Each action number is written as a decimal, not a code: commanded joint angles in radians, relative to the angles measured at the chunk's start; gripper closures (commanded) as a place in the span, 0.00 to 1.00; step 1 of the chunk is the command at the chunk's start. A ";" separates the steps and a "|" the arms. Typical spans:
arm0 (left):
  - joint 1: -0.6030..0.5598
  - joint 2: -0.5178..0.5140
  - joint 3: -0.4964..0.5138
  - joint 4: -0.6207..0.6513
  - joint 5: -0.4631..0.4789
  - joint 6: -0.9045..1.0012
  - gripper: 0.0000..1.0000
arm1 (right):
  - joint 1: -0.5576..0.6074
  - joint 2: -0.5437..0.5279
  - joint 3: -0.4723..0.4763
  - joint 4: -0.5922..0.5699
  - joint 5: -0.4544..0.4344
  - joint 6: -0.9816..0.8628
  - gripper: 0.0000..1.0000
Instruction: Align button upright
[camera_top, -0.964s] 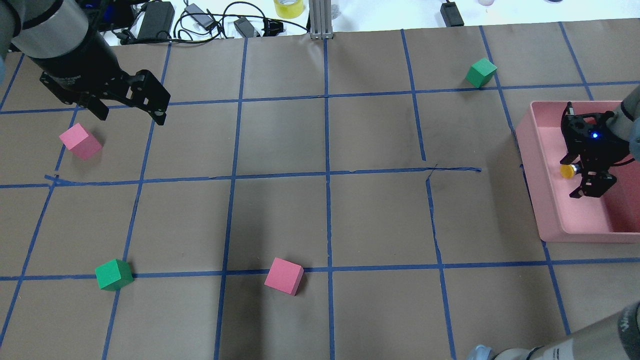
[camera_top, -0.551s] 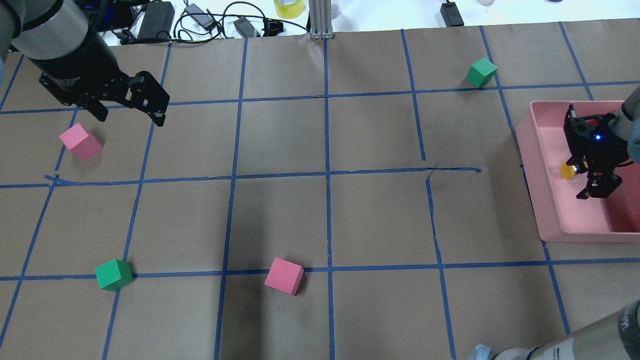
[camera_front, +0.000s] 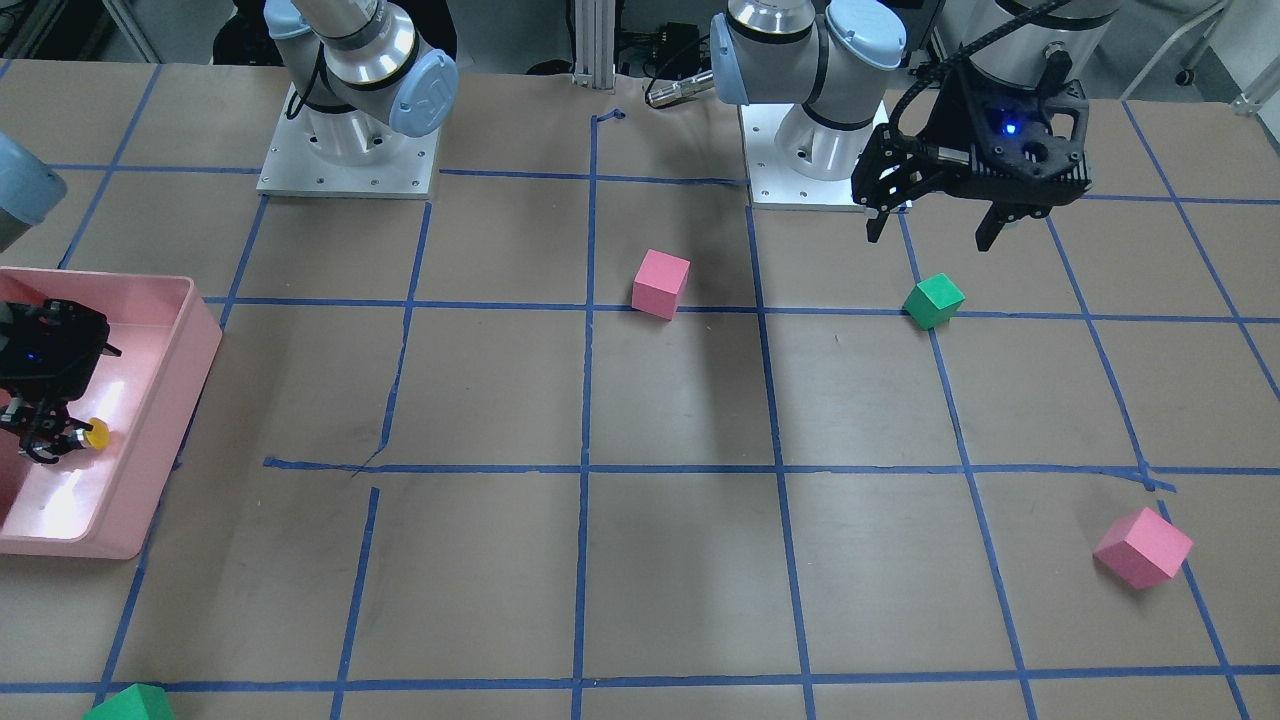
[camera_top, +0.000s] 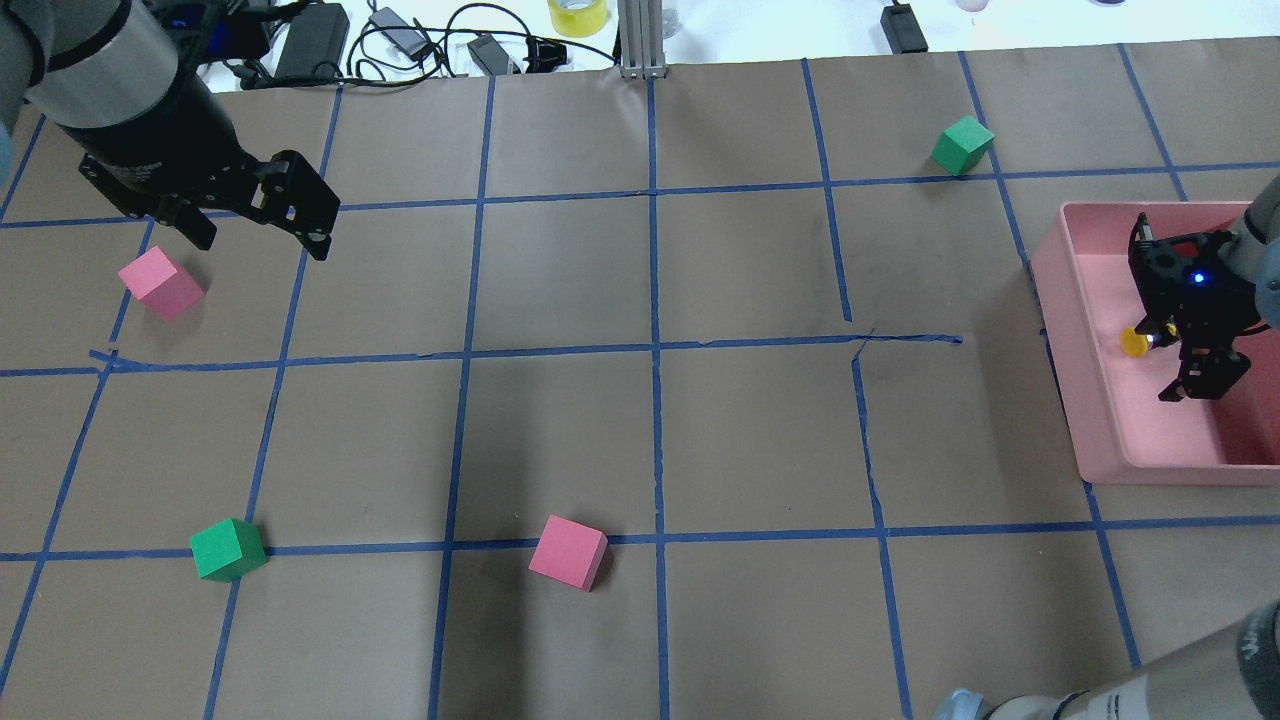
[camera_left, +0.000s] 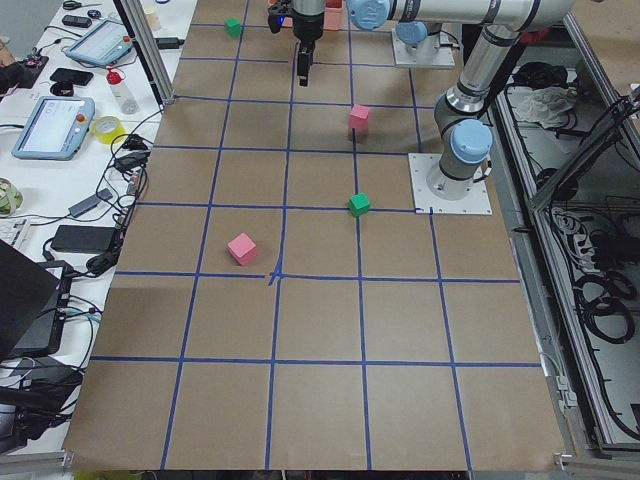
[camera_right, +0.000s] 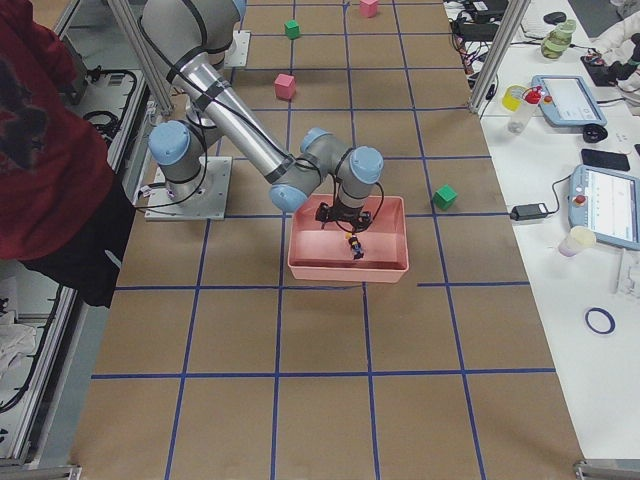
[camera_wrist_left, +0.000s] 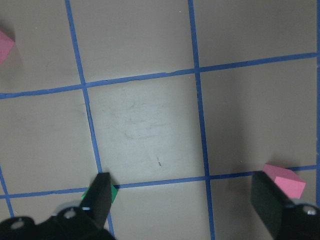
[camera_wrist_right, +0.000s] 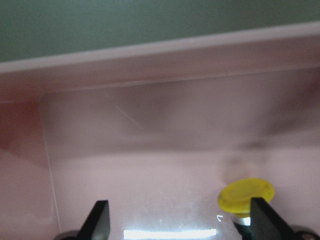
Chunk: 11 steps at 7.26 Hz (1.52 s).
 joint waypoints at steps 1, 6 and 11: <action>0.000 0.000 -0.002 0.000 0.000 0.000 0.00 | 0.000 -0.001 0.003 0.004 0.015 -0.051 0.00; 0.000 0.011 -0.026 0.000 0.002 0.000 0.00 | -0.063 -0.001 0.002 -0.012 -0.054 -0.060 0.00; 0.000 0.029 -0.048 -0.008 0.005 0.000 0.00 | -0.066 0.000 0.003 -0.016 -0.056 -0.087 0.00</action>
